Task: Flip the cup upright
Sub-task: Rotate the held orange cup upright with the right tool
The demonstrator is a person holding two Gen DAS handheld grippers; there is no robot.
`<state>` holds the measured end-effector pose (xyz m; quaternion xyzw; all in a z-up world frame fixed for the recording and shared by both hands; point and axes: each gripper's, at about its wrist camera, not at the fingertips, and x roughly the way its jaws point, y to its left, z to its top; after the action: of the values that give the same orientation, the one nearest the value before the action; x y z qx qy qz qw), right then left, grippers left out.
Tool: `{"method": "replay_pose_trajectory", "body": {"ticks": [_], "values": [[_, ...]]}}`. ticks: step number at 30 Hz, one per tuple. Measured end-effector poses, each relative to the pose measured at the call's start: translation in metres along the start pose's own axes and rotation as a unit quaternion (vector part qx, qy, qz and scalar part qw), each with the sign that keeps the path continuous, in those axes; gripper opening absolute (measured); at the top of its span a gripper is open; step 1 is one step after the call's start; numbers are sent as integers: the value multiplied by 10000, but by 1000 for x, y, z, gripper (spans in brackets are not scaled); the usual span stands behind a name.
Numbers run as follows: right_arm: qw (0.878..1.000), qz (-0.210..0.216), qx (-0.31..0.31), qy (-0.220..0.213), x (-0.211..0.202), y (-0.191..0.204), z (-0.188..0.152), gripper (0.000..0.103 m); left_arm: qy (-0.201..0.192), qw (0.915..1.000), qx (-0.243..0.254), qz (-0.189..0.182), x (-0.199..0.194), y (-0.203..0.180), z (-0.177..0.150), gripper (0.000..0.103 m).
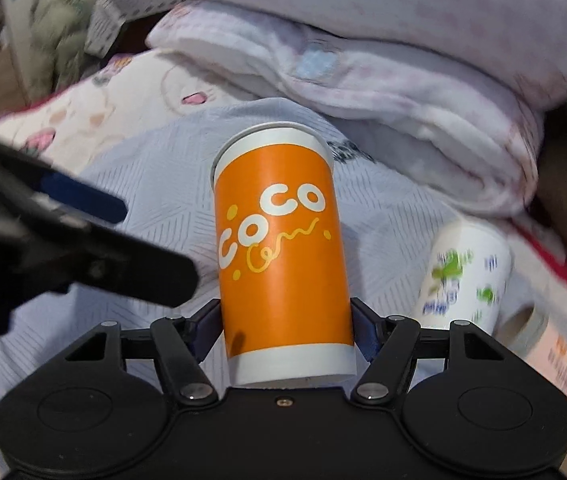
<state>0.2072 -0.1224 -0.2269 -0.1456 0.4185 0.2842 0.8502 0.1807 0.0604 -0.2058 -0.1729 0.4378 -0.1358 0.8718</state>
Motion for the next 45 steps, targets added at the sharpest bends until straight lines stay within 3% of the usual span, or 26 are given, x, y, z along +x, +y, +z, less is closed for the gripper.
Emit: {"method": "replay_pose_trajectory", "body": {"ticks": [4,15,19,27,33,37,43,45], "values": [[9990,140,415,-98,-11,-2,-12,71,19,9999,105,-75,-4,-7,-6,99],[9959,-47,895,142,-47,-11,-51,72,192,9983,315,-455,-4,-42,-29,99],[9947,-405,944,87,-65,-11,-69,72,227,9980,214,-542,-6,-48,-39,99],[9898,-519,1323,130,-94,-14,-96,72,661,9941,128,-850,5,-71,-55,99],[9769,-242,2106,274,-107,-23,-123,72,979,9895,107,-1062,15,-88,-63,99],[9616,5,2729,292,-116,-33,-142,72,1202,9857,-19,-1181,27,-94,-68,99],[9530,354,2990,350,-117,-39,-157,72,1513,9797,-190,-1299,47,-104,-73,99],[9524,476,2992,349,-117,-41,-158,72,1562,9791,-127,-1298,52,-110,-75,95]]}}
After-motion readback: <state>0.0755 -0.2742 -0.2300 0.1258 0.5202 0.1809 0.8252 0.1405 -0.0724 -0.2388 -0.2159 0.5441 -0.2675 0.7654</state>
